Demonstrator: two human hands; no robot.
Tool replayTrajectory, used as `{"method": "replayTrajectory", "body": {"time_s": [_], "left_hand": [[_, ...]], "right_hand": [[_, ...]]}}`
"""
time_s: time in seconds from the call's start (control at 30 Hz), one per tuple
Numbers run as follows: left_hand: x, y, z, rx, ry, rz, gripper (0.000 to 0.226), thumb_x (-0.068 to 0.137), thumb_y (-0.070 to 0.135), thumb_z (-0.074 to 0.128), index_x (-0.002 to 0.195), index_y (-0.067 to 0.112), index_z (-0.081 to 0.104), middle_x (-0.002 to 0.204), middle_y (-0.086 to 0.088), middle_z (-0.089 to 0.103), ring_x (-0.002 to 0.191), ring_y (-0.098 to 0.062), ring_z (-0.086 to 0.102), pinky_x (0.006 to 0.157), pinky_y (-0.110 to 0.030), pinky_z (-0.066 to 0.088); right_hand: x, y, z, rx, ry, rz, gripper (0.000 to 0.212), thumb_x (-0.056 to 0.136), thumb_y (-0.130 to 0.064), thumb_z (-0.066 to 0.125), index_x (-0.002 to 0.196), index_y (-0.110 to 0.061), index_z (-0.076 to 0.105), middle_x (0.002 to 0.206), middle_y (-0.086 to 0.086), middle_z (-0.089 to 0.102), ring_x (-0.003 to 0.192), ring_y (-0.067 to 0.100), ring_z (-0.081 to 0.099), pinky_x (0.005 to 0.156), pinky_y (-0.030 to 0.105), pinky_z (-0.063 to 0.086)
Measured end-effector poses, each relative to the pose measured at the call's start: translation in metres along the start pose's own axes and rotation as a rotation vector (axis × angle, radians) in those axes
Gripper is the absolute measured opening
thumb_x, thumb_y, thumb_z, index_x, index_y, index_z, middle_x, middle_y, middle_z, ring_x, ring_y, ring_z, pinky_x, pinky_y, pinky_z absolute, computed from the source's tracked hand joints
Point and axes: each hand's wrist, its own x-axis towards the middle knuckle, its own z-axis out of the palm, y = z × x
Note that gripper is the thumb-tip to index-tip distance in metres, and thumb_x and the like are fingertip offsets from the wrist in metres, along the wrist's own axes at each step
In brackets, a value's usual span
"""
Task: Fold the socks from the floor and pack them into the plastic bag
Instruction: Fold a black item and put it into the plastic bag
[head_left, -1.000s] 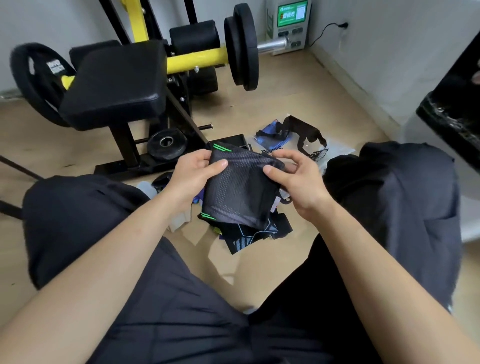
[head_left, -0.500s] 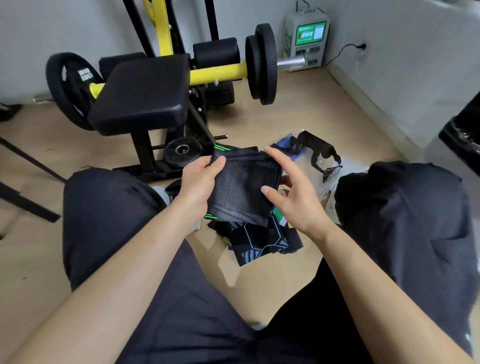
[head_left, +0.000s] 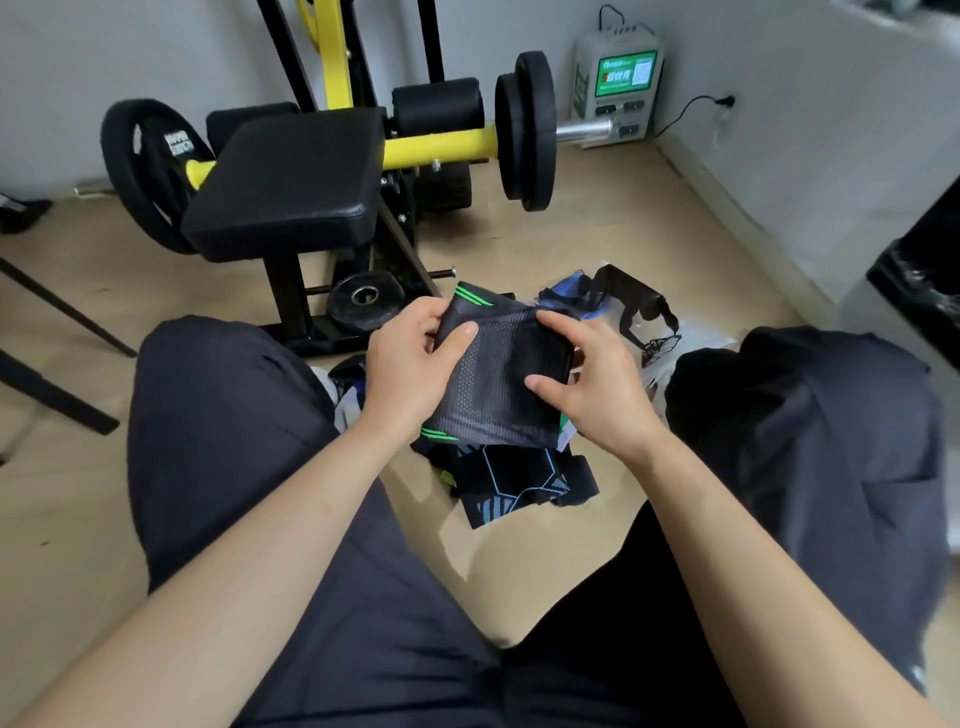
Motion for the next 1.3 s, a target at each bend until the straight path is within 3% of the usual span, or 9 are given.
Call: {"method": "replayTrajectory", "body": {"time_s": [0.1,0.27,0.43,0.6,0.67,0.83,0.93,1.1,1.3], "left_hand": [[-0.009,-0.002,-0.001,0.14,-0.089,0.127,0.029,0.086,0.035,0.076,0.113,0.032,0.069,0.096,0.017,0.07,0.086,-0.003,0.067,0.077,-0.03,0.057],[-0.019,-0.004,0.009,0.273,-0.114,0.219,0.02,0.084,0.034,0.077,0.098,0.022,0.069,0.077,0.015,0.048,0.072,0.0,0.051,0.062,-0.014,0.032],[-0.017,-0.001,0.017,0.2,-0.092,0.06,0.023,0.087,0.039,0.072,0.105,0.025,0.071,0.079,0.01,0.057,0.069,-0.008,0.06,0.067,-0.028,0.05],[-0.022,0.004,0.008,-0.448,-0.344,-0.261,0.032,0.1,0.011,0.057,0.13,0.021,0.063,0.099,-0.002,0.074,0.087,-0.015,0.073,0.073,-0.033,0.06],[-0.021,0.001,0.002,-0.427,-0.401,-0.204,0.033,0.101,0.01,0.056,0.132,0.019,0.063,0.108,-0.003,0.076,0.097,-0.018,0.073,0.074,-0.032,0.061],[-0.018,-0.01,-0.01,-0.236,-0.21,-0.026,0.043,0.085,0.021,0.069,0.12,0.044,0.064,0.127,0.007,0.059,0.112,-0.005,0.059,0.088,-0.025,0.053],[-0.02,-0.008,-0.01,-0.279,-0.514,-0.029,0.062,0.085,0.02,0.076,0.135,0.05,0.053,0.148,0.01,0.037,0.135,-0.008,0.047,0.102,-0.032,0.052],[-0.006,0.006,-0.007,-0.249,-0.715,-0.017,0.08,0.078,0.025,0.084,0.145,0.047,0.045,0.149,0.005,0.044,0.128,-0.02,0.058,0.1,-0.047,0.055],[0.012,0.026,0.0,-0.284,-0.54,-0.063,0.09,0.072,0.006,0.088,0.146,0.039,0.048,0.141,0.013,0.054,0.115,-0.015,0.067,0.097,-0.042,0.057]], "right_hand": [[0.003,-0.001,0.008,-0.06,0.0,0.0,0.072,0.078,-0.024,0.081,0.143,-0.027,0.05,0.12,0.003,0.05,0.114,0.019,0.051,0.099,0.032,0.045],[0.003,-0.005,0.021,-0.061,-0.02,-0.066,0.073,0.078,-0.022,0.08,0.144,-0.028,0.049,0.115,0.0,0.05,0.108,0.016,0.051,0.093,0.03,0.047],[-0.001,-0.008,0.03,0.048,-0.047,-0.079,0.068,0.08,-0.025,0.079,0.142,-0.029,0.051,0.118,-0.008,0.053,0.105,0.006,0.054,0.085,0.029,0.054],[0.0,-0.002,0.028,0.117,-0.079,-0.007,0.072,0.075,-0.048,0.079,0.14,-0.033,0.05,0.126,-0.01,0.055,0.121,0.005,0.051,0.101,0.031,0.047],[0.001,0.001,0.027,0.128,-0.062,0.004,0.063,0.08,-0.04,0.077,0.137,-0.029,0.052,0.126,-0.009,0.06,0.119,0.006,0.054,0.103,0.035,0.047],[0.003,-0.002,0.016,0.451,-0.09,0.061,0.049,0.091,-0.007,0.066,0.137,-0.018,0.054,0.127,-0.002,0.065,0.117,0.012,0.062,0.102,0.043,0.051],[0.003,-0.009,0.007,0.676,-0.103,0.103,0.051,0.095,-0.003,0.06,0.14,-0.024,0.05,0.127,0.004,0.064,0.118,0.024,0.063,0.1,0.047,0.053],[0.005,-0.013,-0.009,0.802,-0.109,0.111,0.06,0.096,0.002,0.057,0.148,-0.024,0.039,0.12,0.007,0.068,0.109,0.026,0.068,0.088,0.037,0.059],[0.0,-0.015,-0.018,0.778,-0.139,0.066,0.069,0.092,0.002,0.063,0.149,-0.029,0.038,0.124,0.003,0.066,0.11,0.022,0.068,0.087,0.038,0.058]]}}
